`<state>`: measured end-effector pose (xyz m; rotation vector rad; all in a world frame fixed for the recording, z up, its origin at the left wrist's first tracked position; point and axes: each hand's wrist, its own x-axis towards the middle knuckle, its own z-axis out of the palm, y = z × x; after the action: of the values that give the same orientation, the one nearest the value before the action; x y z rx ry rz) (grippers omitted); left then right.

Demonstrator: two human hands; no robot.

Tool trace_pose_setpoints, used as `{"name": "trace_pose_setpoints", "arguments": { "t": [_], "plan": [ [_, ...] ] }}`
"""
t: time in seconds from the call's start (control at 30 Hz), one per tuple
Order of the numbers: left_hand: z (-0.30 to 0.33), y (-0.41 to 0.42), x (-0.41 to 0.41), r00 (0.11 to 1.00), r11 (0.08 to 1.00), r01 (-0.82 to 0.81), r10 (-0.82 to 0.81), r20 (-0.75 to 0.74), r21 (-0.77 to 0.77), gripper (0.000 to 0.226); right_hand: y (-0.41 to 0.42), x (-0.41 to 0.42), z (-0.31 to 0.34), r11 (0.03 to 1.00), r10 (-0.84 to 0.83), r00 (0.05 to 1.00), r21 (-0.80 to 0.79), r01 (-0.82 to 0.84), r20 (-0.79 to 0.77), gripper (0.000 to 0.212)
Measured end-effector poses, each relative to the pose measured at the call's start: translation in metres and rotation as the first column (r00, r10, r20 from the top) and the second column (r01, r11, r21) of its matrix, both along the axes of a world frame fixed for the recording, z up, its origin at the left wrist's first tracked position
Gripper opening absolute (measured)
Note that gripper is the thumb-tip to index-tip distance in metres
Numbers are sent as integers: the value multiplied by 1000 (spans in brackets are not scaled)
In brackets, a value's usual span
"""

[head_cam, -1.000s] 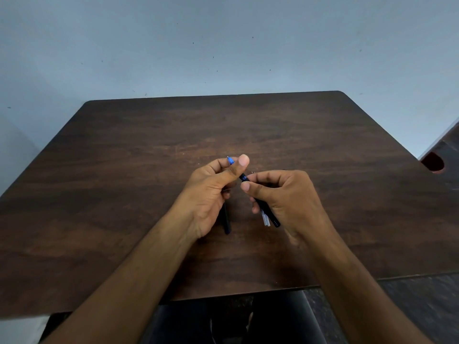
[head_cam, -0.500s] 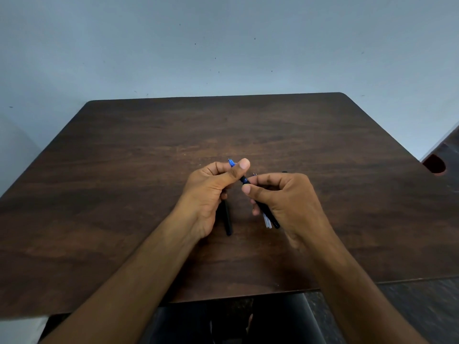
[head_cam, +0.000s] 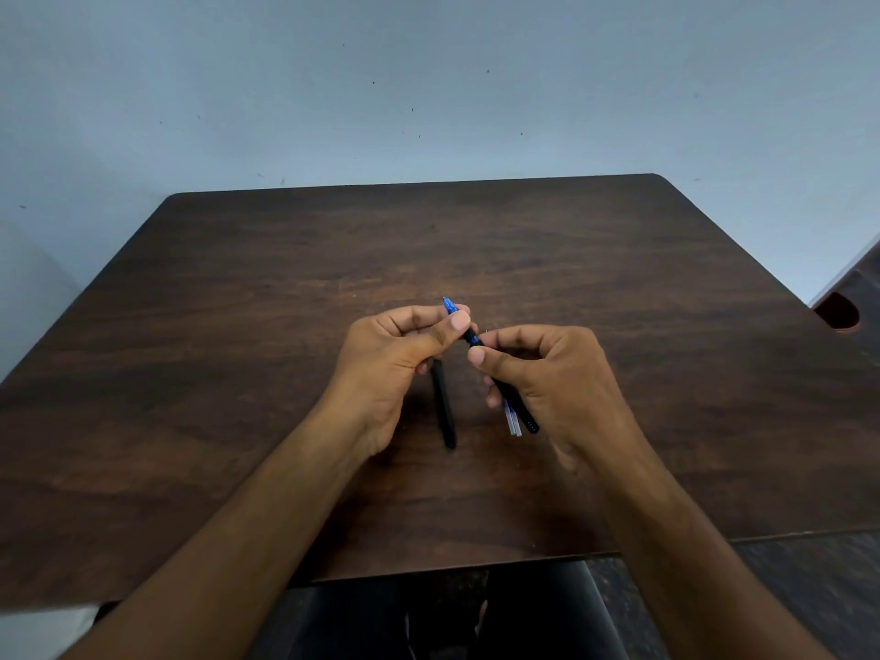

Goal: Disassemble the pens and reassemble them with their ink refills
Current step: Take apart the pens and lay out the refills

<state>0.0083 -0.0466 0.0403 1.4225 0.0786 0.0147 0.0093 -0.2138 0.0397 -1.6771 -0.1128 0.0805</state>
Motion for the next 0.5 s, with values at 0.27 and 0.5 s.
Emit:
{"name": "trace_pose_setpoints", "arguments": {
  "t": [0.27,0.5],
  "plan": [
    [0,-4,3,998,1000,-30,31,-57,6,45,1,-2,4,1000,0,1000,-17,0,3,9],
    [2,3,-3,996,996,89,-89,12,-11,28,1,-1,4,1000,-1,1000,-20,1,-7,9]
  ]
}}
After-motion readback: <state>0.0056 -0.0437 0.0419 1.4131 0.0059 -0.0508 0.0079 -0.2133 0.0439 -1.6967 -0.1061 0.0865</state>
